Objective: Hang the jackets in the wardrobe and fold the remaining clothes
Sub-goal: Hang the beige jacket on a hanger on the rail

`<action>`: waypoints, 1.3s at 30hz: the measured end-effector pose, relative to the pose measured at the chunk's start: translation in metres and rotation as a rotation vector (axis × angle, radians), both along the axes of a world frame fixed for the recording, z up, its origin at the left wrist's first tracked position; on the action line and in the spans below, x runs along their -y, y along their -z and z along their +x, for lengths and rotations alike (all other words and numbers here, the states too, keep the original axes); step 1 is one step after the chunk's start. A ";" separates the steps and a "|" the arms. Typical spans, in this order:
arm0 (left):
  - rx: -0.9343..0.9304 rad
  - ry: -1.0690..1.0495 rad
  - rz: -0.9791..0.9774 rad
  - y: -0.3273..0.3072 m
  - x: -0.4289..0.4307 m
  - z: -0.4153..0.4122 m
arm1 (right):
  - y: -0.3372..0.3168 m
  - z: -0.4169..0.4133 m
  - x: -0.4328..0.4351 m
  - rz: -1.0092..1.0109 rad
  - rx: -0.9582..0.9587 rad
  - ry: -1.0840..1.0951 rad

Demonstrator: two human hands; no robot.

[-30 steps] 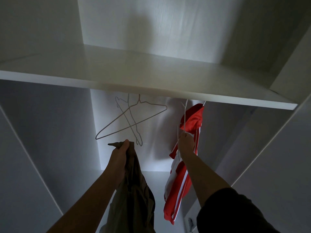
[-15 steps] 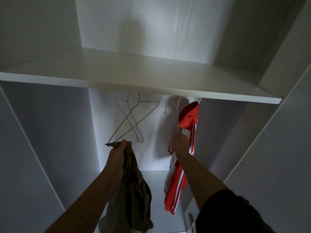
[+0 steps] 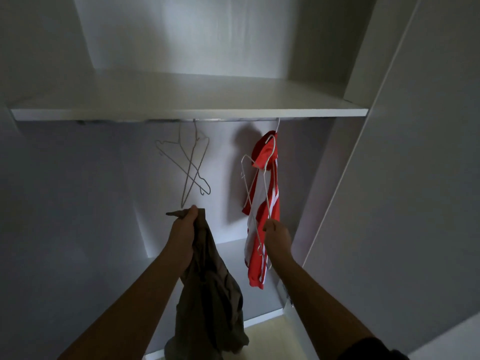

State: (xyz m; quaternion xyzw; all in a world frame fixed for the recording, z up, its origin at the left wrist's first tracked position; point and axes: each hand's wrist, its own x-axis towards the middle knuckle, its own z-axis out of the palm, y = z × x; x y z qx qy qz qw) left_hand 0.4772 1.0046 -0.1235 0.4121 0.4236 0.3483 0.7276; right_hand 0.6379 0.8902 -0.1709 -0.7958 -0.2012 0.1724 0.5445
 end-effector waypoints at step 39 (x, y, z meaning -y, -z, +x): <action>0.094 0.134 0.259 -0.086 0.105 0.093 | -0.115 0.010 0.152 1.146 -0.374 -0.035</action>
